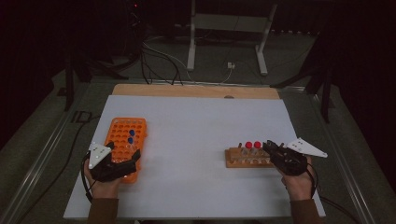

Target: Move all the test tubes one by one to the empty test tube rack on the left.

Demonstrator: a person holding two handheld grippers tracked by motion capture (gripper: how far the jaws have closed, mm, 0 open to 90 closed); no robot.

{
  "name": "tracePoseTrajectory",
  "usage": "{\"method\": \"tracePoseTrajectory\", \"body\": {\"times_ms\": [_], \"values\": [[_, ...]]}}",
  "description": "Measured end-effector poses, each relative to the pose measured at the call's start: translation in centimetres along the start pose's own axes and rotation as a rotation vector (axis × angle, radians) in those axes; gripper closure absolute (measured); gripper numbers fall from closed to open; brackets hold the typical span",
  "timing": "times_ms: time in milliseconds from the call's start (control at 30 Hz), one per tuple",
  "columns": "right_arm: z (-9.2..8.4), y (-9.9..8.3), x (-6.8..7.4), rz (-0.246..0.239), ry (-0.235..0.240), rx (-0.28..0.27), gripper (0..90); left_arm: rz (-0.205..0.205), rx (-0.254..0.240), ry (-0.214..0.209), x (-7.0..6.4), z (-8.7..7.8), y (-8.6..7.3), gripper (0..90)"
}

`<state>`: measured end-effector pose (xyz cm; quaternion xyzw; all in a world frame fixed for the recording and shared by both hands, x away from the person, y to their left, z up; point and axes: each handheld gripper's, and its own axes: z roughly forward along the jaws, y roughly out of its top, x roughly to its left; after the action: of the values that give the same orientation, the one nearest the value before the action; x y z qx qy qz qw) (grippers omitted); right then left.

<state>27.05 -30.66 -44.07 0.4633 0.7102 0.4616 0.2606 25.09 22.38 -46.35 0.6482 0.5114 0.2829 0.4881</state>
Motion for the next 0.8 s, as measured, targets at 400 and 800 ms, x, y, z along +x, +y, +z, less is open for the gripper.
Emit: {"method": "tracePoseTrajectory", "body": {"times_ms": [400, 800], "values": [[-1.9, 1.8, 0.5, -0.008, -0.001, -0.047, 76.1, 0.003, 0.002, -0.001, -0.2, 0.0, -0.1, 0.4], [-2.9, 2.9, 1.6, -0.046, 0.044, -0.061, 76.1, 0.002, -0.006, 0.001, -0.4, -0.2, 0.0, 0.4]]}}
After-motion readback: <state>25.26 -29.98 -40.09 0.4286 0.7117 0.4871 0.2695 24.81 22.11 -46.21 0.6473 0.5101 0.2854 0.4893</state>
